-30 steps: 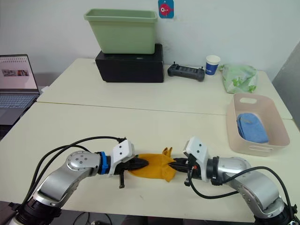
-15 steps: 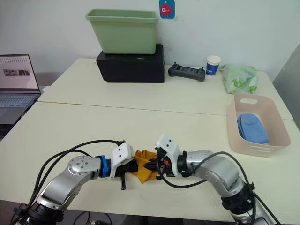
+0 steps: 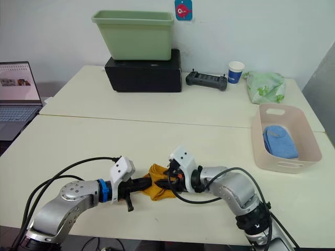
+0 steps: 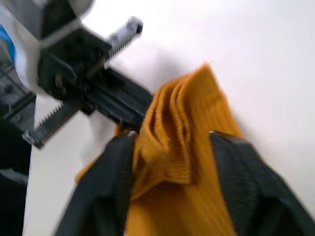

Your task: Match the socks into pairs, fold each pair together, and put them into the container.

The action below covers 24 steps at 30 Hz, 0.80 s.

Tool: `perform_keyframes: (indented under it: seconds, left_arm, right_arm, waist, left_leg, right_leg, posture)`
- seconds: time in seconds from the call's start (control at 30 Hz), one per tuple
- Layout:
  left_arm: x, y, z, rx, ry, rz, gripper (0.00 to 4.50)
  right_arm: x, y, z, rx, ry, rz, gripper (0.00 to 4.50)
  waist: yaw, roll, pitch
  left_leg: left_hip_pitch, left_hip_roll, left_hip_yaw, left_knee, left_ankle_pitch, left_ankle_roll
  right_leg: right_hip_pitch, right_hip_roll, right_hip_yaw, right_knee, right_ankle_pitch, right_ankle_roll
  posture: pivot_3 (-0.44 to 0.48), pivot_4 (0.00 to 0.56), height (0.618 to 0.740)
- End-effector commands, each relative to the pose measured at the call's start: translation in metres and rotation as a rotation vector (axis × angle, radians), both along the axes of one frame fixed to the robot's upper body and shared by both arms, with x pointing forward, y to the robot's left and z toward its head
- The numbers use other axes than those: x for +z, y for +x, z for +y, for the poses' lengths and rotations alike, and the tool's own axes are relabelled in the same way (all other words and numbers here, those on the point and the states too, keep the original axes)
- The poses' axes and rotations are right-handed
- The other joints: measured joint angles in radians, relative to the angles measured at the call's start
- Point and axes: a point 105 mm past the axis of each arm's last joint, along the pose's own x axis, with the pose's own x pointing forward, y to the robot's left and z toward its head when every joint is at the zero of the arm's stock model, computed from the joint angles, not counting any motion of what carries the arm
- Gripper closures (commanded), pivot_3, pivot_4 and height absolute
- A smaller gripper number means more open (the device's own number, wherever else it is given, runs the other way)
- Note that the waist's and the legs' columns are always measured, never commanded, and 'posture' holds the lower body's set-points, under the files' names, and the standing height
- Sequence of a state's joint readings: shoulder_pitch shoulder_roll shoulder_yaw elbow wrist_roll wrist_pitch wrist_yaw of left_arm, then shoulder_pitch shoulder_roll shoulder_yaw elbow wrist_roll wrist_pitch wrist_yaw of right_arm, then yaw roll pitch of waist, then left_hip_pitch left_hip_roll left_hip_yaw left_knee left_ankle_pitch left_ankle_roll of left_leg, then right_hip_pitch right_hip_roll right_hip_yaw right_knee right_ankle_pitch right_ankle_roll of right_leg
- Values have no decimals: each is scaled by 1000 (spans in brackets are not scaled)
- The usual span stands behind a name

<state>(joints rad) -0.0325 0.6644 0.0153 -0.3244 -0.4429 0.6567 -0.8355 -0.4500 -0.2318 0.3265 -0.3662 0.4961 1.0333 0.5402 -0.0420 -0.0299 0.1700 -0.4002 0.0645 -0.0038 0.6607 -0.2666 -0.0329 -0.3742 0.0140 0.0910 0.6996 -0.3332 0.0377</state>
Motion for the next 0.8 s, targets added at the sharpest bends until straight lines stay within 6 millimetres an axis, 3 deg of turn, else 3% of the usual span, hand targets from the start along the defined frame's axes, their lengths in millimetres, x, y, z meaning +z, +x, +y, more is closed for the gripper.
perform_keyframes:
  seconds: [0.03,0.07,0.23,0.37,0.53,0.63,0.7,0.8]
  left_arm:
    - [21,8,23,121,-46,-7,4500]
    - [25,9,28,144,-44,-14,4500]
    - [52,11,48,209,-58,-74,4500]
    - [79,11,45,132,-31,-164,4500]
    - [83,-16,1,-195,49,-167,4500]
    - [72,-26,-15,-318,108,-161,4500]
    - [56,-22,-20,-345,190,-173,4500]
    - [27,-2,-10,-276,308,-161,4500]
  right_arm:
    - [26,0,-6,-2,66,-72,428]
    - [28,-2,-8,6,63,-91,60]
    - [28,1,-17,-5,27,-218,22]
    - [14,-3,-15,42,-31,-281,956]
    - [-5,-6,-7,104,-91,-303,2722]
    - [-14,-2,-1,114,-125,-313,3867]
    - [-22,3,4,104,-162,-313,4469]
    - [-28,13,8,70,-200,-329,4469]
  waist:
    - [0,0,0]
    - [0,0,0]
    - [0,0,1]
    - [0,0,1]
    - [0,0,1]
    - [1,1,2]
    - [1,1,2]
    - [0,1,2]
  left_leg:
    - [0,0,-1,0,0,0]
    - [0,0,-2,0,0,0]
    - [-1,0,-5,0,0,0]
    - [-1,0,-6,0,0,0]
    - [-1,-1,-4,0,0,0]
    - [-1,-1,-3,0,0,-1]
    - [0,-1,-4,0,0,0]
    - [0,-1,-3,0,0,0]
  right_leg:
    - [0,0,0,0,0,0]
    - [0,0,-1,0,0,0]
    - [0,0,-1,-1,0,0]
    - [0,0,-2,-1,0,0]
    - [0,0,-1,-2,0,0]
    - [0,0,-1,-2,0,0]
    - [0,0,-1,-2,0,0]
    - [0,0,0,-1,0,0]
  posture:
    - [0,150,719]
    - [0,150,719]
    - [0,150,719]
    - [0,150,719]
    - [0,150,719]
    - [0,150,719]
    - [0,150,719]
    - [0,150,719]
